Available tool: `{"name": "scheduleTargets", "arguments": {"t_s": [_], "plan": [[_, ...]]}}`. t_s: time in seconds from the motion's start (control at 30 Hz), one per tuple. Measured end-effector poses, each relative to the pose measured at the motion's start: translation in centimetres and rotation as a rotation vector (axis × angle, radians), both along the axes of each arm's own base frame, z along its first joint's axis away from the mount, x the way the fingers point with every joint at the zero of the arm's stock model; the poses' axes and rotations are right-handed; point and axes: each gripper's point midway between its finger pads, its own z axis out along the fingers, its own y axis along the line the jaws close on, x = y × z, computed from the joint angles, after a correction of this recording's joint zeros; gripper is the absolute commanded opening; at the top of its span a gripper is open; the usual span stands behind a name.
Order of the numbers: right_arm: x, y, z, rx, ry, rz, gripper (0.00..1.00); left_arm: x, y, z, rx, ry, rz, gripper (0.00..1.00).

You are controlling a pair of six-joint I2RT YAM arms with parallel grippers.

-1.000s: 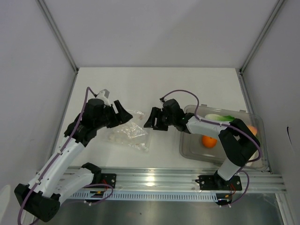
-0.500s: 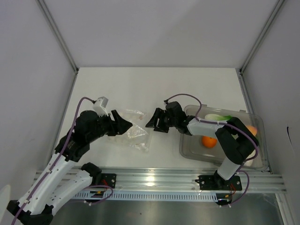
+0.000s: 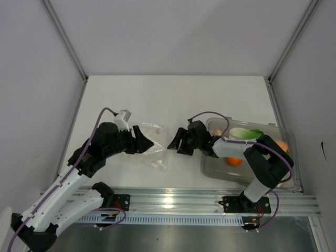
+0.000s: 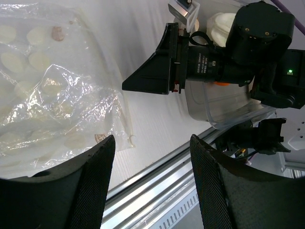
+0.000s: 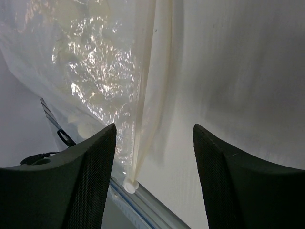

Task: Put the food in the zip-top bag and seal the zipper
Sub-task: Adjust the zipper food storage bag at the center of the board, then pick up the zipper food storage bag at the center of the board.

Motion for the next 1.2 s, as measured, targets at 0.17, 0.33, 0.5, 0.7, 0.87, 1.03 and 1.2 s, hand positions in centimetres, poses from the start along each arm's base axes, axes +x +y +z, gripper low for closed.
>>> {"name": "scheduleTargets", "arguments": {"t_s": [0.17, 0.33, 0.5, 0.7, 0.87, 1.03, 1.2], "plan": [[-1.0, -0.8, 0.4, -0.02, -0.025, -0.008, 0.67, 0.0, -0.1, 0.0, -0.002, -0.003, -0.005, 0.66], [-1.0, -1.2, 0.1, -0.057, -0.044, -0.018, 0.65, 0.2, -0.5, -0.1, 0.001, 0.0, -0.011, 0.66], [-0.8, -1.6, -0.3, -0.058, -0.061, -0.029, 0.59, 0.2, -0.9, -0.3, 0.003, 0.005, -0.024, 0.66], [-0.1, -0.7, 0.1, 0.06, -0.067, 0.0, 0.61, 0.1, -1.2, -0.7, 0.01, 0.015, -0.035, 0.66], [0.0, 1.0, 0.3, 0.139, -0.059, 0.046, 0.62, 0.0, -1.3, -0.7, 0.011, 0.016, -0.041, 0.66], [0.8, 2.8, 0.9, 0.202, -0.062, 0.074, 0.62, -0.1, -1.4, -0.9, 0.013, 0.019, -0.047, 0.66], [2.0, 3.5, 1.3, 0.246, -0.07, 0.073, 0.61, -0.4, -1.7, -1.1, 0.018, 0.024, -0.06, 0.66]]}}
